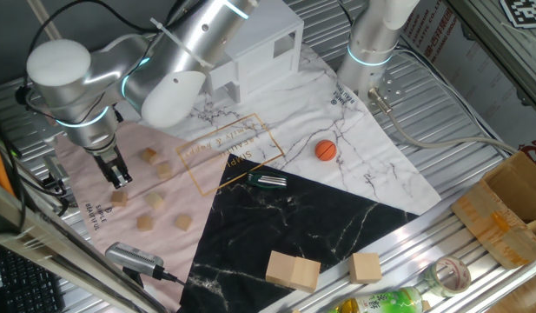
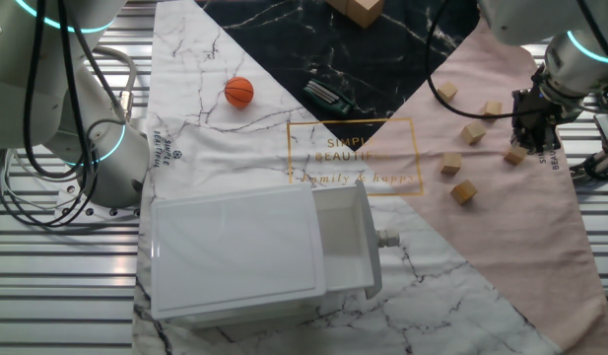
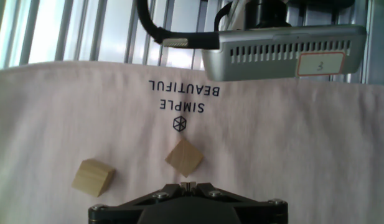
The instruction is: Stack the blocks into a pyramid shape
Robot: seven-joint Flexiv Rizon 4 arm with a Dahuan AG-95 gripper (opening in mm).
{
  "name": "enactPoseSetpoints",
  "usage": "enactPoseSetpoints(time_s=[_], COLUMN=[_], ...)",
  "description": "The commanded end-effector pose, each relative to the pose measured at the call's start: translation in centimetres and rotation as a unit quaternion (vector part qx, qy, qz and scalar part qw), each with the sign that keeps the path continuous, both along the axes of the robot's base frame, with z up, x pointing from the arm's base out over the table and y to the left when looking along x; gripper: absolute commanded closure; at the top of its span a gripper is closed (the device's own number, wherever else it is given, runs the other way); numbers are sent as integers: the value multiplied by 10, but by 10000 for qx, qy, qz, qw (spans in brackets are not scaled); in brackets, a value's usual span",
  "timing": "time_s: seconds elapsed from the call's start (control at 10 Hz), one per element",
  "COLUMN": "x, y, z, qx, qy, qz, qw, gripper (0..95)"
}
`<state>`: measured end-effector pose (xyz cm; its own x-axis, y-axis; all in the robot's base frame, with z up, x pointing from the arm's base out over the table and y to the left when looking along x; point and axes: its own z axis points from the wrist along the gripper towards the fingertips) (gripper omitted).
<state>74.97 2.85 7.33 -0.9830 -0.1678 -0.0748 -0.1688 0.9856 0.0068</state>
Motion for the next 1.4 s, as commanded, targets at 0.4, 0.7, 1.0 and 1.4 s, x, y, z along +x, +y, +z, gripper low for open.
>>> enactPoseSetpoints(time_s=[0.4, 0.7, 1.0, 1.4], x=[1, 1, 1, 1], y=[0, 0, 0, 0], z=[-1, -1, -1, -1], qx=[2, 8, 48, 151], qy=[36, 29, -42, -254], qz=[-30, -8, 363, 282], qw=[10000, 10000, 9993, 9992], gripper=[950, 950, 950, 950])
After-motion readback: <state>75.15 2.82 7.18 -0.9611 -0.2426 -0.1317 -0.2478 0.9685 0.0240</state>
